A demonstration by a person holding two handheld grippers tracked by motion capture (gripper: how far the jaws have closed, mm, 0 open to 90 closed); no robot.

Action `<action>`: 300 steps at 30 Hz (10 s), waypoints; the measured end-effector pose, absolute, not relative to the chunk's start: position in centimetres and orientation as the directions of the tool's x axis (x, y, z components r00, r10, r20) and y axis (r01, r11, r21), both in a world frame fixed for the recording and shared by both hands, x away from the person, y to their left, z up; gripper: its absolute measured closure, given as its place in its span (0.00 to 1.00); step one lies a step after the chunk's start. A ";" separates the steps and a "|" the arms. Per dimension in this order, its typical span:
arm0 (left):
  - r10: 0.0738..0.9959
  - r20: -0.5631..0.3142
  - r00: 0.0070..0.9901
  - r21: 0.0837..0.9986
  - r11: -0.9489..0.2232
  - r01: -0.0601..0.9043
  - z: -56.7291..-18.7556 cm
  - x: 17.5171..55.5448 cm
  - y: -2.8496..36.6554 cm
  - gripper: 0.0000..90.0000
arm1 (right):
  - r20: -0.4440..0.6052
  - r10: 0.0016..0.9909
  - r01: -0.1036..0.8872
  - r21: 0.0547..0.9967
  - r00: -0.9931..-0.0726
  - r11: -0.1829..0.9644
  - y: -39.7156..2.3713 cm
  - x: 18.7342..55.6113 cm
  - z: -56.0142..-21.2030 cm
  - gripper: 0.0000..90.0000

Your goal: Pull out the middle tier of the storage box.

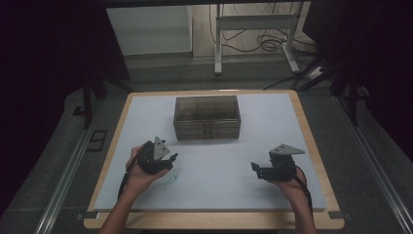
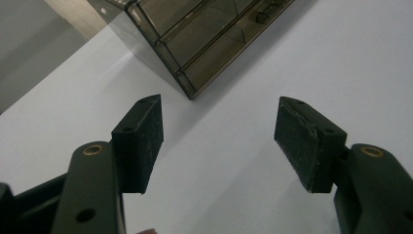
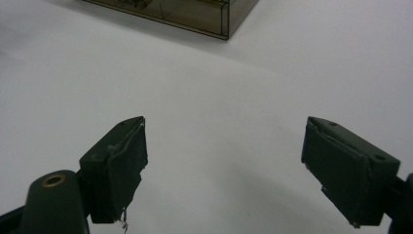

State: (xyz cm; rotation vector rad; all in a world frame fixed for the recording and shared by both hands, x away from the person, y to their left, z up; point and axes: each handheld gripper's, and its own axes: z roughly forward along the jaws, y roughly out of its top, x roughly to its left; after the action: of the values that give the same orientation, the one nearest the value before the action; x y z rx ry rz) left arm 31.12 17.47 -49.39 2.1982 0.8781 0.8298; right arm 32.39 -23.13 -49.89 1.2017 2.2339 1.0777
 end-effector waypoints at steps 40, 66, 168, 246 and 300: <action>0.689 0.433 0.581 0.693 -0.667 0.275 -49.7 32.7 14.3 0.44 | 0.025 0.820 0.541 0.762 -0.572 0.355 -23.2 32.2 -50.0 0.18; 0.647 0.503 0.573 0.651 -0.720 0.241 -50.9 33.2 12.6 0.45 | 0.025 0.819 0.554 0.749 -0.573 0.364 -23.0 32.4 -50.5 0.18; 0.452 0.780 0.433 0.468 -0.880 0.074 -52.9 35.3 6.8 0.46 | 0.008 0.820 0.572 0.721 -0.572 0.392 -22.5 32.7 -51.5 0.18; 0.379 0.842 0.385 0.409 -0.913 0.004 -54.1 36.5 4.5 0.67 | 0.005 0.817 0.577 0.710 -0.577 0.403 -22.2 32.8 -51.9 0.18; 0.366 0.873 0.323 0.392 -0.920 -0.016 -54.9 37.0 4.3 0.87 | 0.002 0.817 0.576 0.710 -0.577 0.405 -22.3 32.8 -51.9 0.18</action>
State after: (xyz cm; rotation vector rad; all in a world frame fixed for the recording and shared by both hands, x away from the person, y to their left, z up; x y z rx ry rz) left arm 36.96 4.33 -54.87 2.2653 0.3133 1.6257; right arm 32.80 -22.27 -51.90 1.2028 2.3211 0.9682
